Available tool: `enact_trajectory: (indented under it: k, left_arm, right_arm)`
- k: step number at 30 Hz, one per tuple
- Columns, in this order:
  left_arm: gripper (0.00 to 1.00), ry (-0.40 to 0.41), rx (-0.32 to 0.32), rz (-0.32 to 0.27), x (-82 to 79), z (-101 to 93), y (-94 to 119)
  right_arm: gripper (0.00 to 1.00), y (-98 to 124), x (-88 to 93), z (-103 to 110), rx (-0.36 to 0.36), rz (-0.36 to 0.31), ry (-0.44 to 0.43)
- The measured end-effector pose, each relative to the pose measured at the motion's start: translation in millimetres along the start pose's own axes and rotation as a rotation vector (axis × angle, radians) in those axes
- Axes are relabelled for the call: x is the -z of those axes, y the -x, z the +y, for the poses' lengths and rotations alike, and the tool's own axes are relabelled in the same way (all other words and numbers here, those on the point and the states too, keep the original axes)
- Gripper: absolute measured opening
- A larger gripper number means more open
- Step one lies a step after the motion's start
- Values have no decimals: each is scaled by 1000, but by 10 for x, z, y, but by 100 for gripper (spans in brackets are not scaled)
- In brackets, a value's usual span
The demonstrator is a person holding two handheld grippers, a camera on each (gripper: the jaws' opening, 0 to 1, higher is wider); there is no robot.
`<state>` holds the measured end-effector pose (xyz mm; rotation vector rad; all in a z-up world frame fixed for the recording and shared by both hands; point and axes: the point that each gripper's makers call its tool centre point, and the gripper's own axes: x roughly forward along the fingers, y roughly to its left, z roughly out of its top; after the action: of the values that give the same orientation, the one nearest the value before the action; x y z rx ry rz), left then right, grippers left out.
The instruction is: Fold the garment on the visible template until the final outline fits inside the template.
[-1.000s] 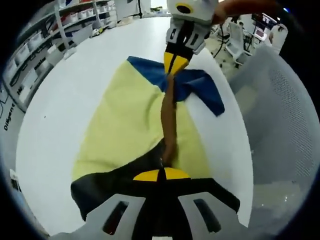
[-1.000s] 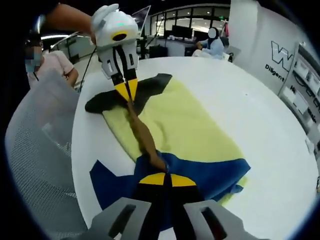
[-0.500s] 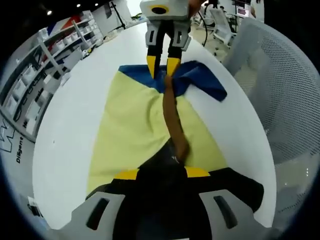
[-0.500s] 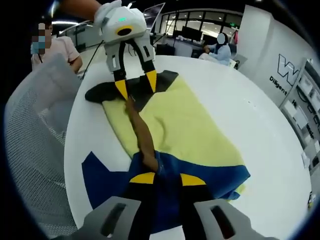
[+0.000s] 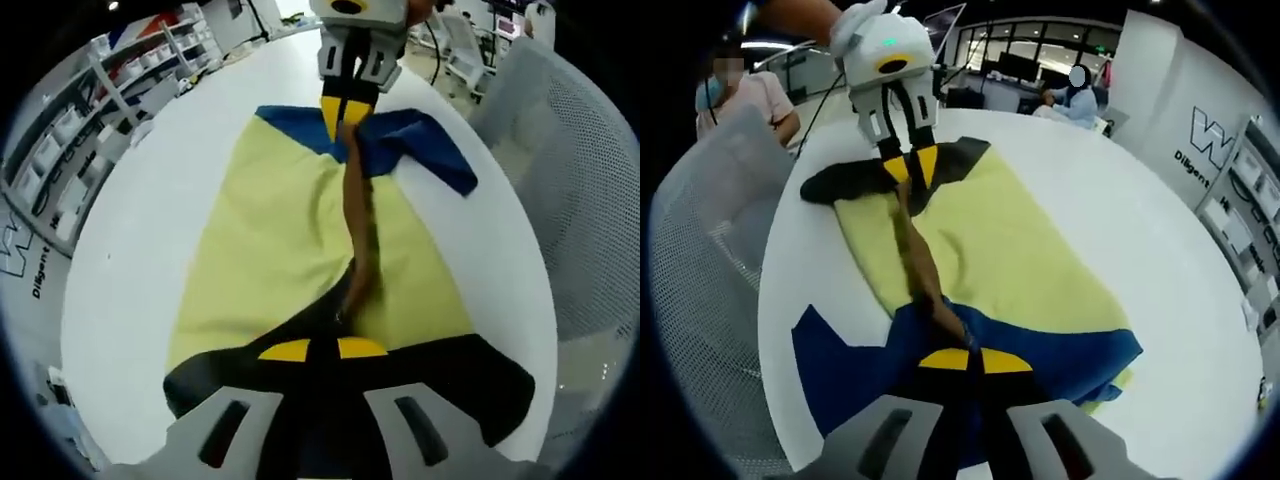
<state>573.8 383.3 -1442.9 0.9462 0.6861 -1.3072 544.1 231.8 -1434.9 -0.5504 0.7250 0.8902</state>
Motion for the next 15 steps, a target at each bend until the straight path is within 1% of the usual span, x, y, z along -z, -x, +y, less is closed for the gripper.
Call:
enact_trajectory:
  k: [2,6,11,15]
  left_arm:
    - [3,5,-7,-1,-12,12,13]
    - [1,42,-8,-6,-22,32,70]
    - [1,92,-24,-27,-65,84,200]
    - [1,149,-38,-50,-113,119,307]
  right_arm:
    - [0,24,-2,5,-10,4,-17]
    - [0,100,-50,-30,-8,3,-20]
    - [0,183,-153,-98,11,-14,24]
    - [0,244,-256,-171,30,-26,36]
